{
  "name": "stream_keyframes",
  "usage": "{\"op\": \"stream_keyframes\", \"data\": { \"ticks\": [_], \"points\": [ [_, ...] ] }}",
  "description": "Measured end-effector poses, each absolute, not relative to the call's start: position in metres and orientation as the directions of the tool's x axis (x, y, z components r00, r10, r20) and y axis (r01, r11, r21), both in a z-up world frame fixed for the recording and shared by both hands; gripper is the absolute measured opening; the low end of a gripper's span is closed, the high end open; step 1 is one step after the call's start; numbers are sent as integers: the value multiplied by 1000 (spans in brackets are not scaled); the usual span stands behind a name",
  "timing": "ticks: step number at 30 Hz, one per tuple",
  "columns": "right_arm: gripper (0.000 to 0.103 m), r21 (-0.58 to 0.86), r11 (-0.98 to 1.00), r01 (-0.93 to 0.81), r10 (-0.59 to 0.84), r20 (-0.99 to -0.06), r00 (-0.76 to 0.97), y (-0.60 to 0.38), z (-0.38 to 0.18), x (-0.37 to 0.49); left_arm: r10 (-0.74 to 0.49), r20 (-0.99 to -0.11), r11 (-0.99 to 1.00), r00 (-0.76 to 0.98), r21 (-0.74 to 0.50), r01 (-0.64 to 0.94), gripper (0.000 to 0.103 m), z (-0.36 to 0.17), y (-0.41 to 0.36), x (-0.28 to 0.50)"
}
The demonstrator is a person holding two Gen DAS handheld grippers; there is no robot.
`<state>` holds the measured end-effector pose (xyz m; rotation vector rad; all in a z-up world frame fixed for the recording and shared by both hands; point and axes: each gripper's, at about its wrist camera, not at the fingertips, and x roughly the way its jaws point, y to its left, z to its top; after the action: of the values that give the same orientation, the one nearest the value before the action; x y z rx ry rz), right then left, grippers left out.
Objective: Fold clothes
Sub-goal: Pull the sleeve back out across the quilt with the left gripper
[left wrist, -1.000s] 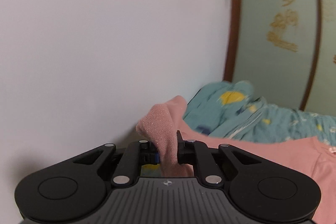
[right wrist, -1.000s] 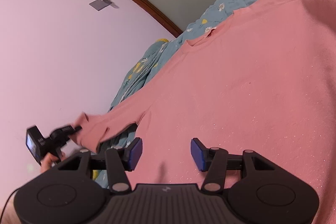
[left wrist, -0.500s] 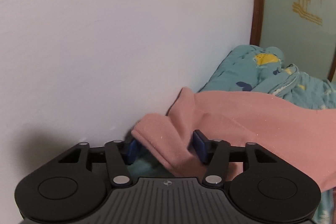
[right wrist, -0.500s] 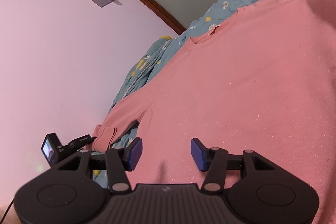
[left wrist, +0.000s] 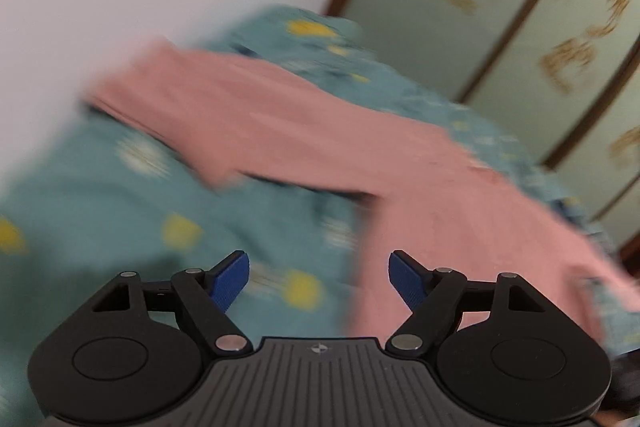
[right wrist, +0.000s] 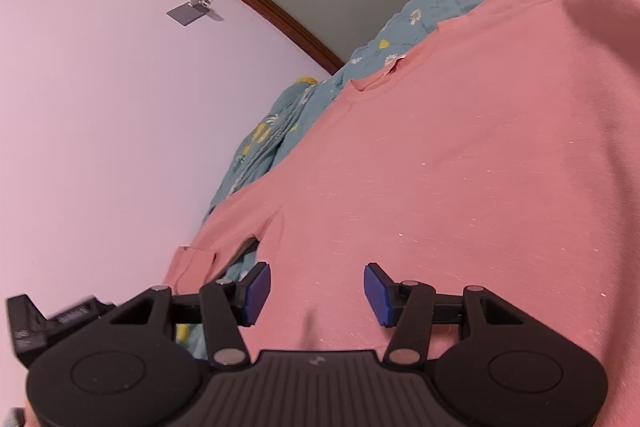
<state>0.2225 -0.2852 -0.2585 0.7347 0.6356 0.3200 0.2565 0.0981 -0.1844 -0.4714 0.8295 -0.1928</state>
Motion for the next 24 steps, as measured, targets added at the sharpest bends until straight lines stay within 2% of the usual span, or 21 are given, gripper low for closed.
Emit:
{"op": "stream_keyframes", "data": {
  "ticks": [4,6,10,15,20,24],
  "points": [
    [51,693,720,-28,460,-447,767,-287,-261,213,-474,-626,741,619,-663,-104,76,-219,95,265],
    [51,698,716,-19,454,-444,772,-289,-260,208,-506,-606,686,614,-714,-139,73,-233,100,264],
    [51,710,704,9,432,-438,789,-291,-256,198,-491,-635,695,596,-698,-171,70,-244,103,259],
    [51,679,734,29,397,-463,792,-284,-248,180,-502,-663,736,555,-665,-129,69,-243,93,252],
    [51,690,722,49,382,-456,804,-282,-241,161,-474,-706,776,527,-618,-130,62,-257,88,251],
    [51,723,687,72,367,-431,824,-287,-237,145,-535,-684,729,495,-671,-139,61,-264,91,243]
  ]
}}
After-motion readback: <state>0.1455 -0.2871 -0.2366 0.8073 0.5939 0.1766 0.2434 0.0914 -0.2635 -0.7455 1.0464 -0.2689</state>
